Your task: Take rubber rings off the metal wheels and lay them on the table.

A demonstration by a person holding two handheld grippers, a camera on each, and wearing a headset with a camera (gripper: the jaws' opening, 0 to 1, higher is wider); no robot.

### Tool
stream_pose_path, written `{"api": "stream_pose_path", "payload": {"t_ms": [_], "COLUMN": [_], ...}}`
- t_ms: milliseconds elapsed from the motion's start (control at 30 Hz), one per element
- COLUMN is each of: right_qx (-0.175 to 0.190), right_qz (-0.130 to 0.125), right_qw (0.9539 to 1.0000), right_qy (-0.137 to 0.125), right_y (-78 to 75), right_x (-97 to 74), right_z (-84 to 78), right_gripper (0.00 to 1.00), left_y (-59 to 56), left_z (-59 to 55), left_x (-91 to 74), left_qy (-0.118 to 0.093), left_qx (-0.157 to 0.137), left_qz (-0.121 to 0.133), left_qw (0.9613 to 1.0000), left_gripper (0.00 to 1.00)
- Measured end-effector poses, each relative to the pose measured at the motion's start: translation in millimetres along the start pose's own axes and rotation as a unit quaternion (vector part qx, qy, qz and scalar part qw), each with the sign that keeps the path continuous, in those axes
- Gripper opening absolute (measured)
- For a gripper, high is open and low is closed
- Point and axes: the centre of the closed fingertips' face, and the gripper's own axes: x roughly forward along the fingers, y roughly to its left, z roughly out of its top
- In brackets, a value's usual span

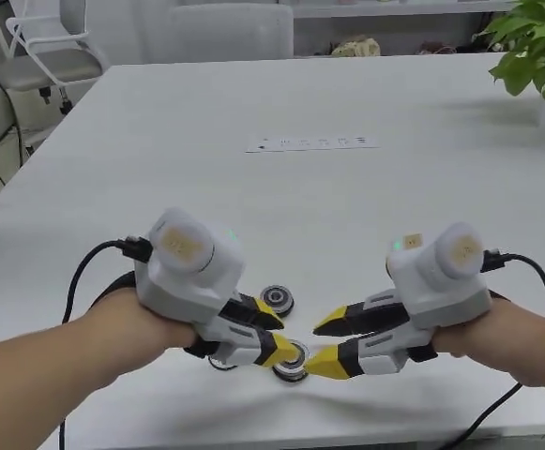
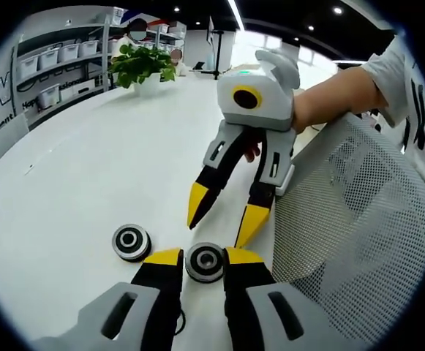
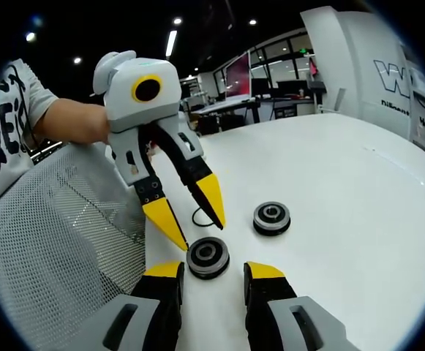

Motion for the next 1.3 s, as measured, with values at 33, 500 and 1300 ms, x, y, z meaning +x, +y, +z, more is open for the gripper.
{"api": "stream_pose_path", "payload": {"t_ms": [33,500,1300], "right_qx": [0.000,-0.002,-0.041], "right_qz": [0.000,-0.004,-0.009], "right_qw": [1.0000,1.0000,0.9988], "right_qy": [0.000,0.009,0.025], "right_y": [-0.1,0.1,5.2], "right_x": [0.0,-1.1,12.3], "right_z": [-0.2,-5.9,-13.8], "right_gripper": [0.31,0.30,0.23], "left_y": [-1.6,-7.0,-5.8], "left_z": [-0.4,-20.9,-16.5], "left_x": [2.0,8.6,10.2], "left_qy": [0.002,0.040,0.010], "left_qx": [0.005,0.047,0.070], "left_qz": [-0.002,0.003,0.018], "left_qw": [1.0000,0.9981,0.9973], "left_gripper": [0.15,0.09,0.07]}}
